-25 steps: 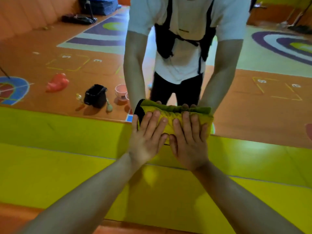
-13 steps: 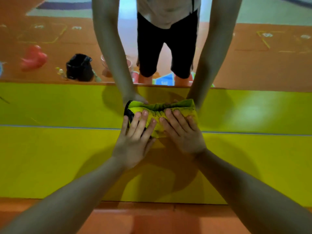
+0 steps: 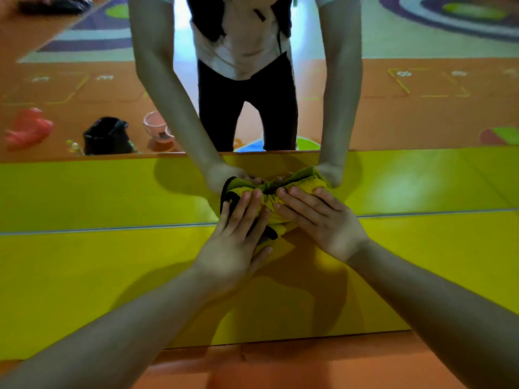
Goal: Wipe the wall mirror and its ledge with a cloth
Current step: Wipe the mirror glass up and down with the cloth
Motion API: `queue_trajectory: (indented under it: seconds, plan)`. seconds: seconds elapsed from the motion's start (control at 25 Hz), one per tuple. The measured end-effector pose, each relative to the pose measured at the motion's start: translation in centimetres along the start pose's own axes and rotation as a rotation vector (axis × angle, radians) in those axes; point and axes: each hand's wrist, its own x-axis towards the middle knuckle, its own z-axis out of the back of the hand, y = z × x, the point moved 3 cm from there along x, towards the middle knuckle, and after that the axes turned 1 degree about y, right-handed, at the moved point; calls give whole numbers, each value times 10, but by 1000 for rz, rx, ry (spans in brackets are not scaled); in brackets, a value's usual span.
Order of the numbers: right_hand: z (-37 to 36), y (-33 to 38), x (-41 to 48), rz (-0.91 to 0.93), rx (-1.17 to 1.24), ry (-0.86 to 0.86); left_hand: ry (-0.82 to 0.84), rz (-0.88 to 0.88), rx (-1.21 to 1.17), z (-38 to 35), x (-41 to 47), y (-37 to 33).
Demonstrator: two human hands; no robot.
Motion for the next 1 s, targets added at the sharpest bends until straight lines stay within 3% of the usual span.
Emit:
queue_trajectory:
  seconds: [0.16,0.32,1.0]
  plan:
    - [14,-23,6,48,-149,8,-97,-36,129,16,18,4]
    - [75,-73,43,-5,-172,-75,-199,6,116,81,66,9]
    - [414,-357,283,-191,-294,-292,-606,62,291,522,334,88]
